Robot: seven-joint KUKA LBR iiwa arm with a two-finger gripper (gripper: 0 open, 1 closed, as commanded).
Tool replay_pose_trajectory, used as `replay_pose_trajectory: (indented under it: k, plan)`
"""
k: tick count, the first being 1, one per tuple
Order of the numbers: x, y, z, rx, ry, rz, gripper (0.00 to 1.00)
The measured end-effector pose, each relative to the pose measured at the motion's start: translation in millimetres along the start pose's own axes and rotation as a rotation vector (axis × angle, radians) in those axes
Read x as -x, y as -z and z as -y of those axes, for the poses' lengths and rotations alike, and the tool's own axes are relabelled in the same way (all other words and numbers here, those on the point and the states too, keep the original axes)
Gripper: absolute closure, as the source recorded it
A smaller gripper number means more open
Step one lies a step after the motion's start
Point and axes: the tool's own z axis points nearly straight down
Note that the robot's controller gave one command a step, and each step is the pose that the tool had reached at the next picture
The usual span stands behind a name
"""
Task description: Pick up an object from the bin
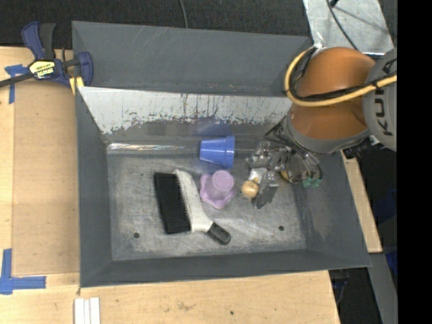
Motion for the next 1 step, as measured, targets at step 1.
replay_pose_trajectory:
  k: [1]
  plan:
    - [1.0,45.1,3.2,0.000,0.011,-0.007,1.00]
